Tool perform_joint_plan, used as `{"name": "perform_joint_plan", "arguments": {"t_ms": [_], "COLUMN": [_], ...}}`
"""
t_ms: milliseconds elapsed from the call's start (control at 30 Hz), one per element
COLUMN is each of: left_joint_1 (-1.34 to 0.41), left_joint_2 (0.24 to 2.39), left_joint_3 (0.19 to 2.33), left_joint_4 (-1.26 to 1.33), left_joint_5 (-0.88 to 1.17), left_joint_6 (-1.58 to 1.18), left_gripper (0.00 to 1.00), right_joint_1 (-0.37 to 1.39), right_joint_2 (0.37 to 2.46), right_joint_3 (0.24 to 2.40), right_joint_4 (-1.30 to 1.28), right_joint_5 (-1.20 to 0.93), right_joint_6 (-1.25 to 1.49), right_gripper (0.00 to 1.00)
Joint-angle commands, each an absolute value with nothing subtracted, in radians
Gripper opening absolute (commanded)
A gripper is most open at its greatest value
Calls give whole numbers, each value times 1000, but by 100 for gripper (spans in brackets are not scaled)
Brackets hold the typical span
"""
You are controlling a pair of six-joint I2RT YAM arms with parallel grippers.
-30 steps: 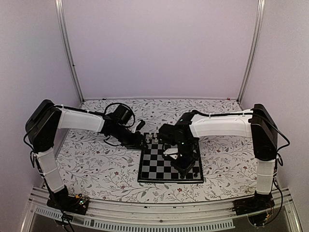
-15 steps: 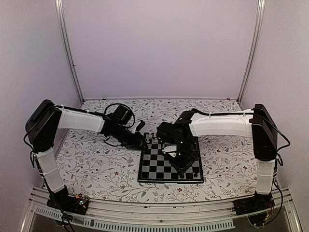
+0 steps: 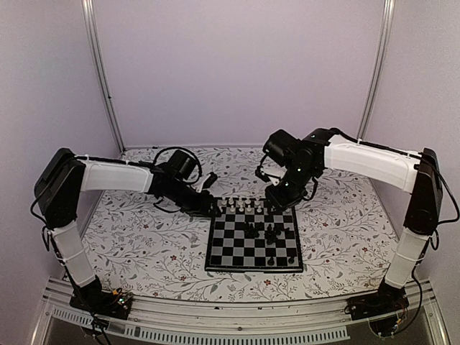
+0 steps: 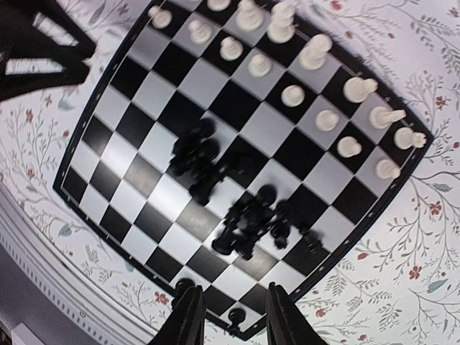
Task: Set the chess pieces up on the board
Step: Pick up the chess piece from the chessboard.
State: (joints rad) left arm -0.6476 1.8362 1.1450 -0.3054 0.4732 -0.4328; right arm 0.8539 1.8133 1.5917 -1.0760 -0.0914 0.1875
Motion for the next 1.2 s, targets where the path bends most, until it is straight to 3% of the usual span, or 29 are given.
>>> {"name": "perform_joint_plan", "arguments": {"t_ms": [0, 1167], "left_joint_1": [-657, -678], "left_joint_2": [1782, 1850], "left_joint_3": [1211, 1246], "left_joint_4": [-321, -346], "left_joint_5": [497, 474], "left_joint_6": [-397, -395], "left_gripper": [34, 35], "right_joint_1": [788, 810], "right_joint_2": [1816, 2029], "right_joint_3": [1552, 1558], "right_joint_4": [-958, -976], "right_joint_5": [-98, -130], "right_joint_6": [170, 72], "right_gripper": [29, 27]}}
